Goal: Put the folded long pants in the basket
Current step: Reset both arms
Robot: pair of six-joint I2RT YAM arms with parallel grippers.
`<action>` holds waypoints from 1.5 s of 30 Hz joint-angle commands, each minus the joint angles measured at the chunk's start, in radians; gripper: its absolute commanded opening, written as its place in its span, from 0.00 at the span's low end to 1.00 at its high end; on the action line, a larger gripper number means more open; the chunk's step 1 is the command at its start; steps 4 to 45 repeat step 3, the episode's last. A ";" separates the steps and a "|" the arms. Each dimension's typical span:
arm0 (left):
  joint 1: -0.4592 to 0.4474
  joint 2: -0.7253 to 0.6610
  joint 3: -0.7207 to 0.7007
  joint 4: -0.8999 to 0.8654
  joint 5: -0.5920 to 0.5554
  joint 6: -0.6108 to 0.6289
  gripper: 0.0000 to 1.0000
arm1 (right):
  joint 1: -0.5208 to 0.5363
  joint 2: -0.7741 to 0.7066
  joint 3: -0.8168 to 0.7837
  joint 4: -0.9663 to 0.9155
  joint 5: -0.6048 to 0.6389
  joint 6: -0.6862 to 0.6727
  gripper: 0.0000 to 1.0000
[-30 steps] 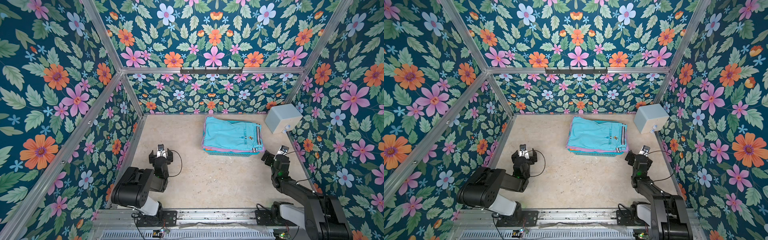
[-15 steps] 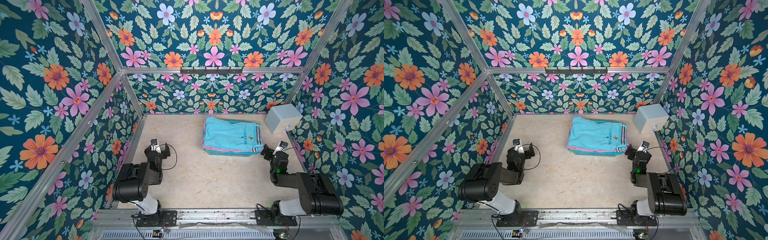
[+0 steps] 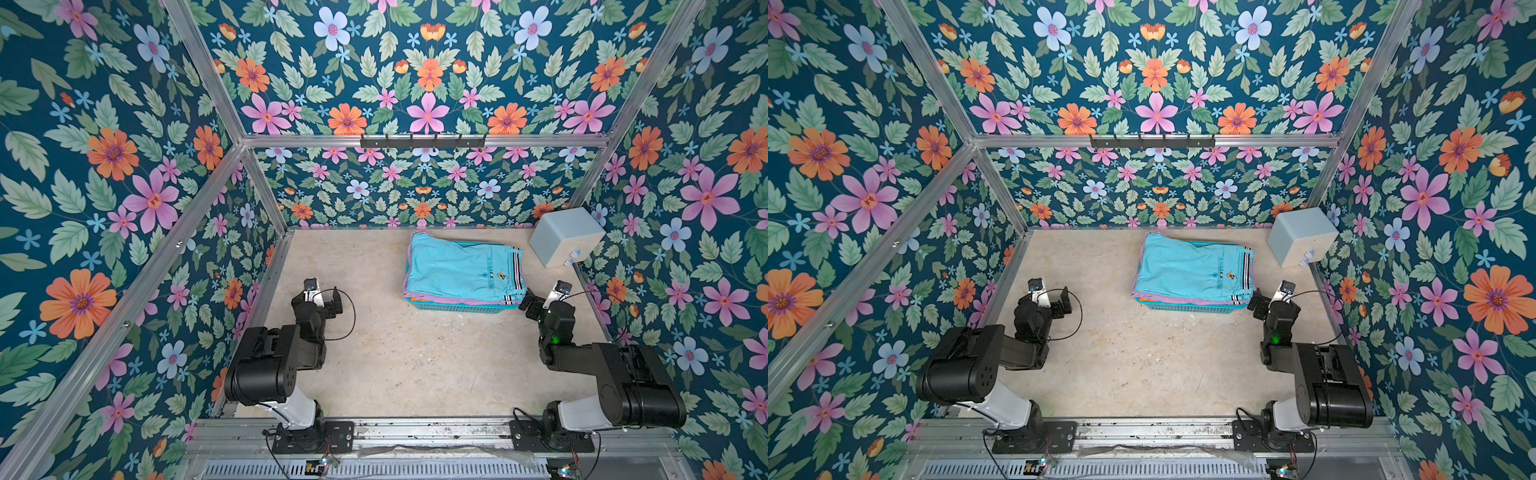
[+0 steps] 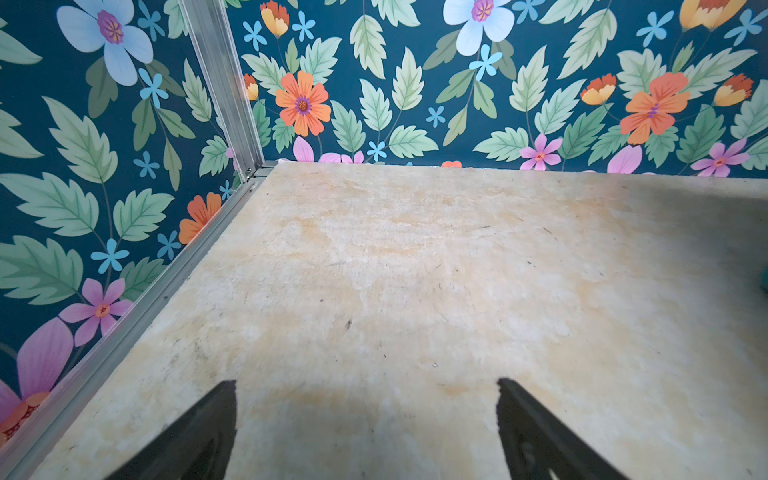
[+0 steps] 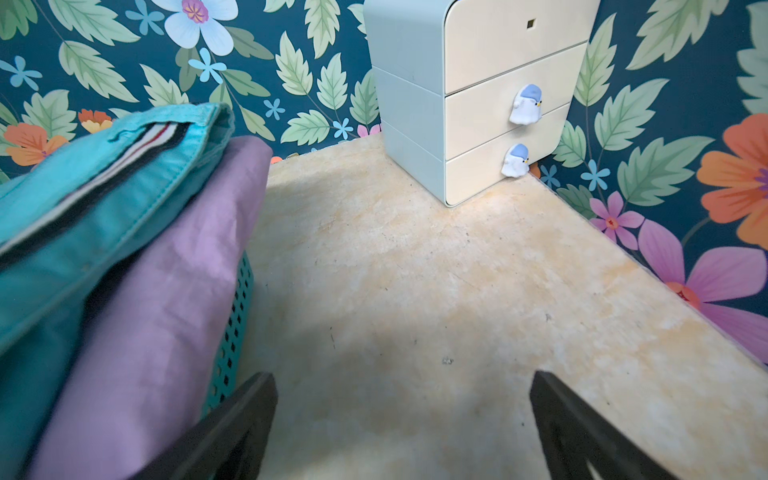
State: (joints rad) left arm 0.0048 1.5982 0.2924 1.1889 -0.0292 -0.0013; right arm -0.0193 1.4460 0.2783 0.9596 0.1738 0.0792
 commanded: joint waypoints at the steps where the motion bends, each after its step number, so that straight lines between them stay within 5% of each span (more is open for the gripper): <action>1: 0.000 -0.003 0.002 0.003 0.003 -0.011 0.99 | 0.005 0.002 0.012 -0.013 -0.036 -0.024 0.99; 45: 0.000 -0.003 0.002 0.003 0.003 -0.011 0.99 | 0.005 0.002 0.001 0.010 -0.045 -0.027 0.99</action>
